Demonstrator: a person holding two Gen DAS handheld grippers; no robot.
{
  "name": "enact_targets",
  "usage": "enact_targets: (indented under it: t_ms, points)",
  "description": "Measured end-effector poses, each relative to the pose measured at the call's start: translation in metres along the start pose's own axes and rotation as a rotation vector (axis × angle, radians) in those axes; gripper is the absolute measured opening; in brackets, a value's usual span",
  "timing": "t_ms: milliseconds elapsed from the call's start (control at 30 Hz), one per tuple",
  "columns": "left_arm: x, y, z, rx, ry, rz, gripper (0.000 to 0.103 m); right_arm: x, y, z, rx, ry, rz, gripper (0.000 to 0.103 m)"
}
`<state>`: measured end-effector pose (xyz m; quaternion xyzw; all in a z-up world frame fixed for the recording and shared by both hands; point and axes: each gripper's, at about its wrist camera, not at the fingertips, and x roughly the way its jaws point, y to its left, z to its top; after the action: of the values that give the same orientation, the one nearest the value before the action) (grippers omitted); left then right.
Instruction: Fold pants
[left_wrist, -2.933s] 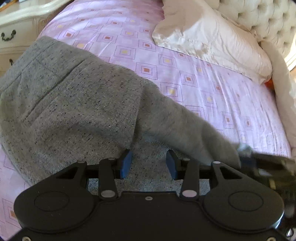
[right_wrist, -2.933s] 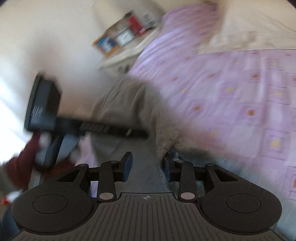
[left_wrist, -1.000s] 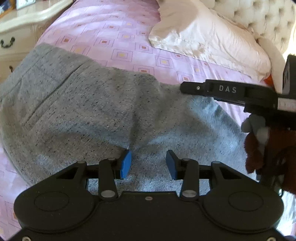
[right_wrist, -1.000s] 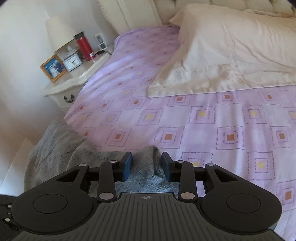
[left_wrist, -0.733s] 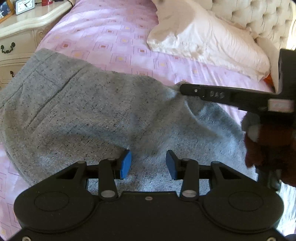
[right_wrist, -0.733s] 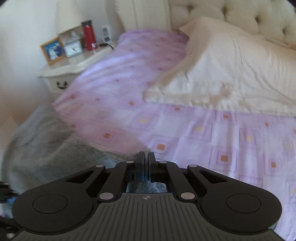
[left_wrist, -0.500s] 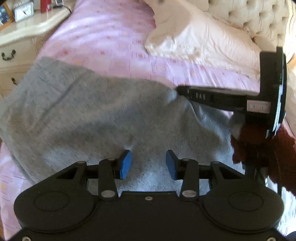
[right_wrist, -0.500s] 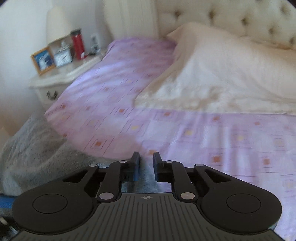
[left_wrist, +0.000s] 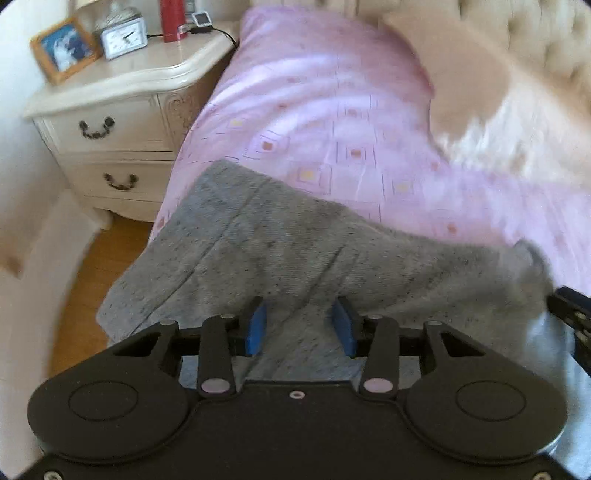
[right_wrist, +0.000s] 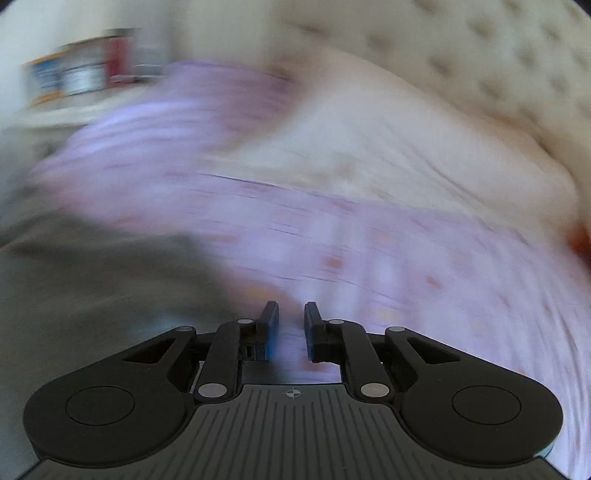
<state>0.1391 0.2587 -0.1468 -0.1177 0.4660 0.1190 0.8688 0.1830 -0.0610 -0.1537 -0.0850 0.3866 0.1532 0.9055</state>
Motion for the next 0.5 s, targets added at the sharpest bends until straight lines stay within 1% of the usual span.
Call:
enact_targets:
  t_ms: [33,67,100,133,200,233,267,333,367,400,433,467,500]
  points:
    - [-0.003,0.007,-0.003,-0.035,0.005,0.011,0.052,-0.003,-0.005,0.003,0.03,-0.001,0.003,0.015]
    - [-0.006,0.015,-0.006,-0.08,0.007,0.0,0.052,-0.012,-0.007,0.003,0.039,-0.025,0.008,0.015]
    - [-0.009,0.02,-0.008,-0.12,0.004,-0.002,0.052,-0.025,-0.007,0.002,0.031,-0.048,0.032,0.015]
    - [-0.011,0.022,-0.009,-0.138,0.004,0.005,0.052,-0.038,-0.007,-0.001,0.023,-0.053,0.053,0.015]
    - [-0.017,0.012,-0.006,-0.117,0.009,0.036,0.052,-0.064,-0.007,-0.014,0.022,-0.04,0.101,0.015]
    - [-0.02,0.007,-0.006,-0.103,0.014,0.047,0.049,-0.074,-0.009,-0.022,0.029,-0.024,0.121,0.015]
    - [-0.025,0.001,-0.005,-0.099,0.024,0.043,0.041,-0.083,-0.011,-0.031,0.032,0.002,0.128,0.015]
    - [-0.038,-0.011,-0.006,-0.103,0.038,-0.004,0.043,-0.096,-0.015,-0.054,0.013,0.065,0.104,0.015]
    - [-0.049,-0.019,-0.01,-0.085,0.032,-0.03,0.045,-0.099,-0.02,-0.064,-0.003,0.087,0.084,0.015]
    - [-0.056,-0.03,-0.014,-0.059,0.038,-0.078,0.045,-0.101,-0.026,-0.075,-0.018,0.121,0.057,0.015]
    - [-0.06,-0.039,-0.019,-0.041,0.061,-0.135,0.045,-0.102,-0.036,-0.084,-0.016,0.163,0.022,0.015]
    - [-0.061,-0.048,-0.025,-0.028,0.096,-0.19,0.045,-0.105,-0.05,-0.088,0.022,0.157,0.021,0.016]
    - [-0.059,-0.059,-0.032,-0.016,0.139,-0.231,0.046,-0.108,-0.066,-0.089,0.071,0.173,-0.009,0.016]
